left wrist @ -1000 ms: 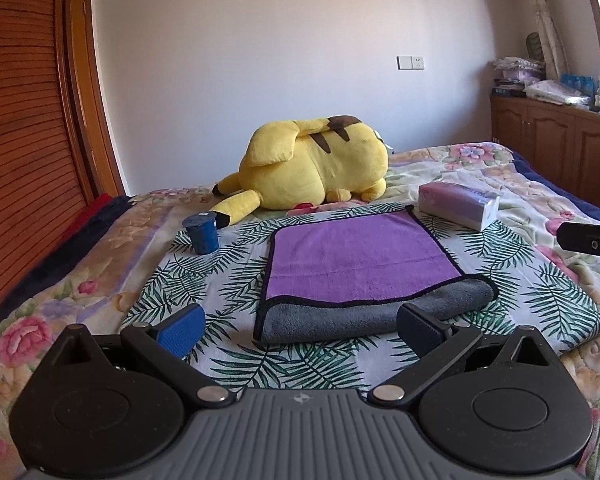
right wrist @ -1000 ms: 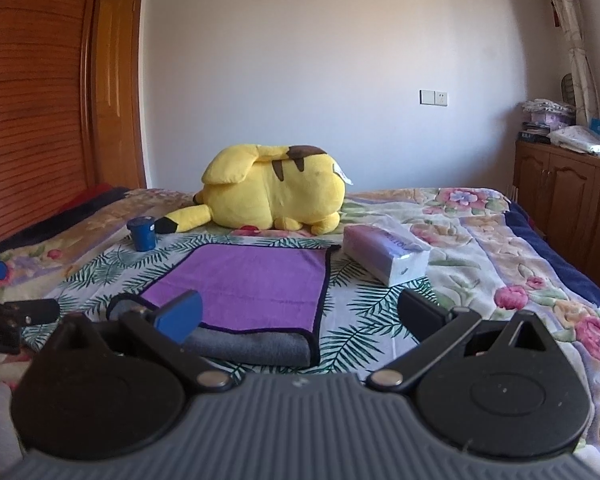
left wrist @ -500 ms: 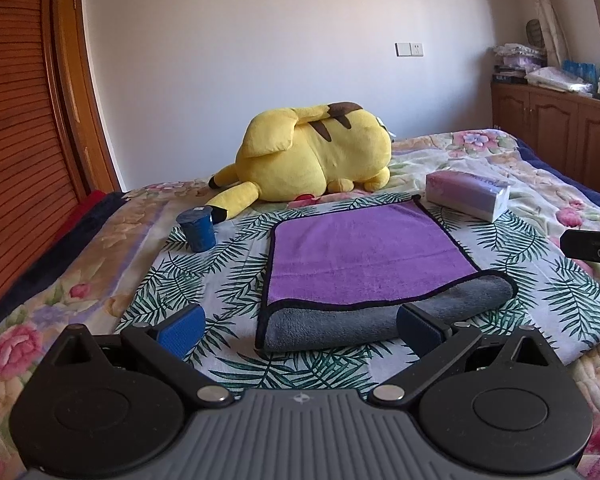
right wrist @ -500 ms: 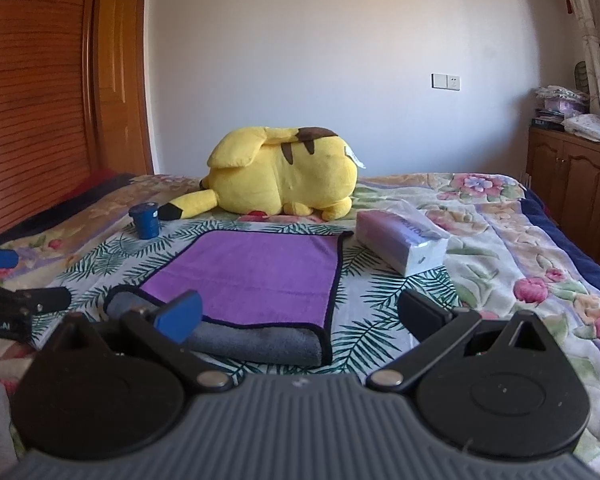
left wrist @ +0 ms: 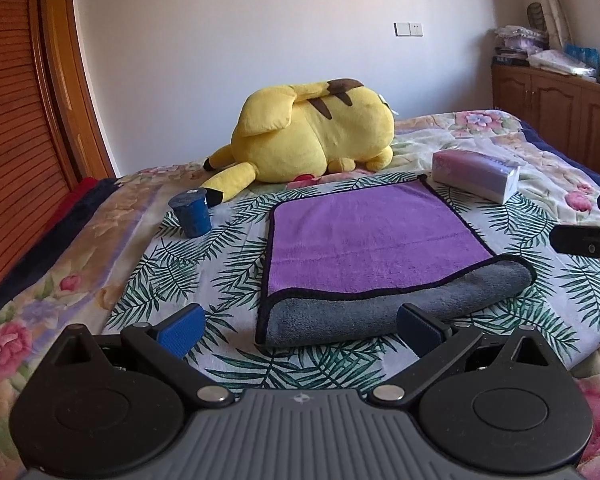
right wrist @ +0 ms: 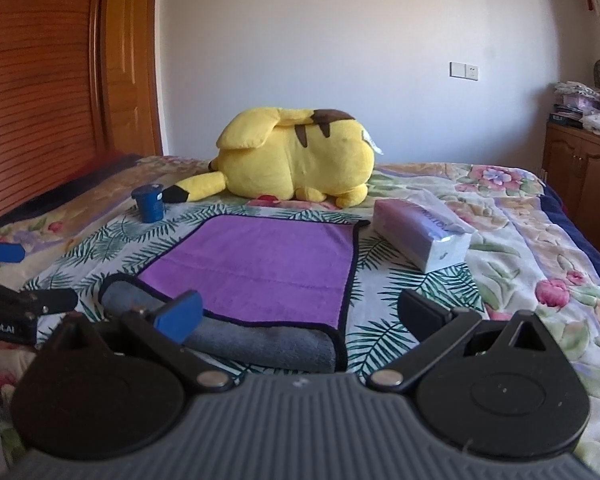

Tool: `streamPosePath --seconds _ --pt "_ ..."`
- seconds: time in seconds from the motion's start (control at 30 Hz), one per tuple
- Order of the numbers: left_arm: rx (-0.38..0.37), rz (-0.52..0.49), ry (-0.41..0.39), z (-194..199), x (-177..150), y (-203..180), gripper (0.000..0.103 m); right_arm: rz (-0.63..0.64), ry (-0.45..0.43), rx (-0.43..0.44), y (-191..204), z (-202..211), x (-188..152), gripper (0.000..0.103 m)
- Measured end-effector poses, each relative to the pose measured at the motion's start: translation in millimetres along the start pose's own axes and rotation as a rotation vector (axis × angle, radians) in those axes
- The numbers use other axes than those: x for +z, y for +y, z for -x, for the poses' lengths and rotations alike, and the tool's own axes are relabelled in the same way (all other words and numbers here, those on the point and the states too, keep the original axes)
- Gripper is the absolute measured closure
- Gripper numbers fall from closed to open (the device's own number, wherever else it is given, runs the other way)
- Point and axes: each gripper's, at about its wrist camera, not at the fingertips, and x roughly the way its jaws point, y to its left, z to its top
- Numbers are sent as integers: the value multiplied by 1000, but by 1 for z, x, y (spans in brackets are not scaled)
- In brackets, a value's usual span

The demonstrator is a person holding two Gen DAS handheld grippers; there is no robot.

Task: Fold towel

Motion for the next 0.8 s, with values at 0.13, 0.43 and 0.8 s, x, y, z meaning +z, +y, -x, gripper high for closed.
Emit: streamPosePath --seconds 0.13,0.43,0.8 --pt "-3 9 11 -10 0 4 0 9 20 14 2 -9 0 0" --pt "-4 19 43 -35 -1 13 0 -6 65 49 2 -27 0 0" --pt "-25 47 50 -66 8 27 1 15 135 57 1 -59 -3 0"
